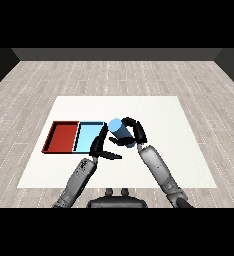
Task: Pick the blue can and put it in the blue box
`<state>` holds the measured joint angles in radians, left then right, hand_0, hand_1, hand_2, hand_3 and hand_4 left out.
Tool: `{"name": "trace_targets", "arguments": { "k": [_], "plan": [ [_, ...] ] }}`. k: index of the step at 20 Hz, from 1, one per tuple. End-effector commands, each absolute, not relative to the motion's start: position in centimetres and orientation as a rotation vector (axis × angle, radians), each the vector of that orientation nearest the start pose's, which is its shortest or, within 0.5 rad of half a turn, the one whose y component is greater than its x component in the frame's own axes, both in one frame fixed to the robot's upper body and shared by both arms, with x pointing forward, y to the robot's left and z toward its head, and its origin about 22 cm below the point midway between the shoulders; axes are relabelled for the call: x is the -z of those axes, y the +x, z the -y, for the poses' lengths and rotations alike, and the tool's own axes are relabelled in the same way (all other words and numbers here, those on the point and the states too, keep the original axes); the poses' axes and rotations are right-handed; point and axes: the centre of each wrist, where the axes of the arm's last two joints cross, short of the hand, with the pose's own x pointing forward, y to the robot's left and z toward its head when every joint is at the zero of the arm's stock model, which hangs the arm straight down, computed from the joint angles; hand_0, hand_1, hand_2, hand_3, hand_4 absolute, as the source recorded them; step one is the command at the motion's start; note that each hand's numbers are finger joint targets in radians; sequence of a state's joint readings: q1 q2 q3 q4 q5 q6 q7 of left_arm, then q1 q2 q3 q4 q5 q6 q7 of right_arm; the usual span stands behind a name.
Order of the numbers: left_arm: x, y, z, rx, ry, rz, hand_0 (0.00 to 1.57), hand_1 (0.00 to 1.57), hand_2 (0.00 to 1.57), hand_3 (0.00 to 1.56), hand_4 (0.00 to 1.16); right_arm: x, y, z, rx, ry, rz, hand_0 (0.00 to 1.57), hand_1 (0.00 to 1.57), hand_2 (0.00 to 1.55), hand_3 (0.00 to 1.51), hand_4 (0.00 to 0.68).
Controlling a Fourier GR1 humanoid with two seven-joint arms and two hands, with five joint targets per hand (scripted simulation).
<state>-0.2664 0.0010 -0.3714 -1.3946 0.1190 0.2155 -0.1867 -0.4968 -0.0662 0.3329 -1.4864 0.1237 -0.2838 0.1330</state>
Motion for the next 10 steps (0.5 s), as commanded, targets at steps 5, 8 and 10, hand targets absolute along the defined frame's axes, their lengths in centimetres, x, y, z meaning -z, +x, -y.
{"name": "trace_targets", "arguments": {
  "k": [5, 8, 10],
  "plan": [
    [-0.9, 28.5, -10.2, 0.185, -0.229, 1.723, 0.0, 0.0, 0.0, 0.0, 0.0, -12.0, 30.9, 9.6, -0.372, -0.033, 1.874, 1.49, 1.49, 1.46, 1.39, 0.581],
    [0.0, 28.5, -9.2, 0.182, -0.24, 1.74, 0.0, 0.0, 0.0, 0.0, 0.0, -12.1, 32.3, 11.2, -0.357, -0.023, 1.867, 1.47, 1.47, 1.45, 1.39, 0.587],
    [0.6, 28.6, -10.0, 0.175, -0.22, 1.724, 0.0, 0.0, 0.0, 0.0, 0.0, -10.8, 30.2, 9.9, -0.391, -0.014, 1.869, 1.48, 1.48, 1.45, 1.38, 0.581]
  ]
}}
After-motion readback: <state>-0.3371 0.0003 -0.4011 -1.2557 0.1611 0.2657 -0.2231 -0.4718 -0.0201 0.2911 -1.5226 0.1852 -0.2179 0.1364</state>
